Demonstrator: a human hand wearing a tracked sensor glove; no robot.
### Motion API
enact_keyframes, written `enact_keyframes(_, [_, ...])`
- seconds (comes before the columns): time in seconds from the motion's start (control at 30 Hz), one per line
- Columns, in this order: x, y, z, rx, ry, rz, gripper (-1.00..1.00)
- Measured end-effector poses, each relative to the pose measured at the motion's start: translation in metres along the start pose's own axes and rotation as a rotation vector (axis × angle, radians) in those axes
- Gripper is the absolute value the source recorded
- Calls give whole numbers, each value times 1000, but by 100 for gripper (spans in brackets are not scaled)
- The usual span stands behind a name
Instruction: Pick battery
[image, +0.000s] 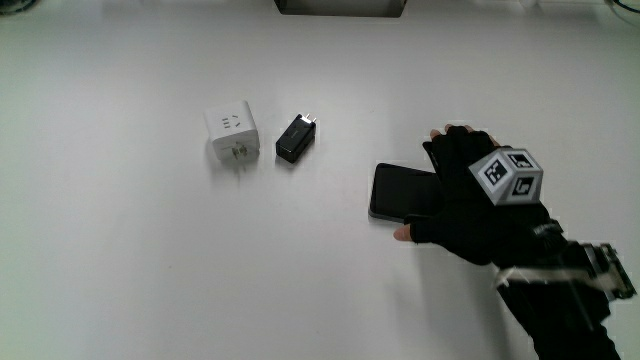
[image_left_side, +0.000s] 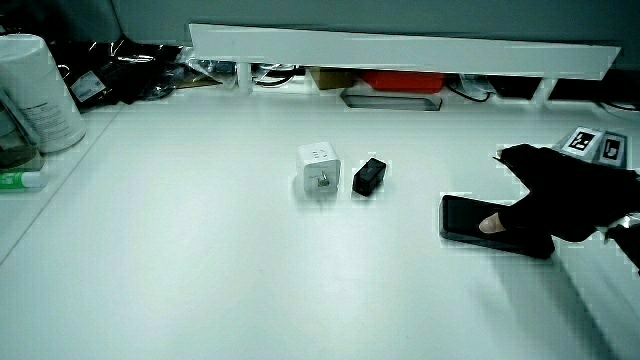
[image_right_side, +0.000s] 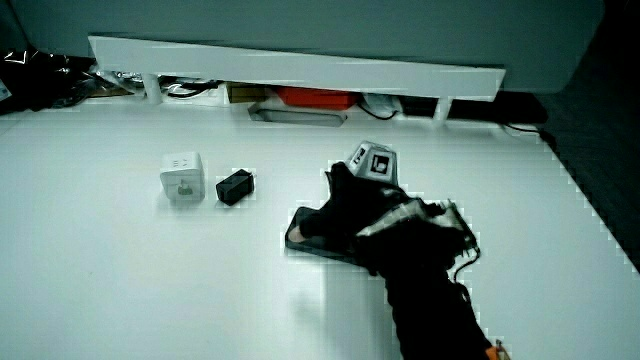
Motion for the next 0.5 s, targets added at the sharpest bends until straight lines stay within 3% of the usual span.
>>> enact_keyframes(0.1, [-3, -3, 5, 10, 3, 14, 100])
enact_keyframes(0.27, [-24, -14, 26, 53, -14, 65, 100])
enact_keyframes(0.5, [-83, -41, 56, 127, -24, 216, 100])
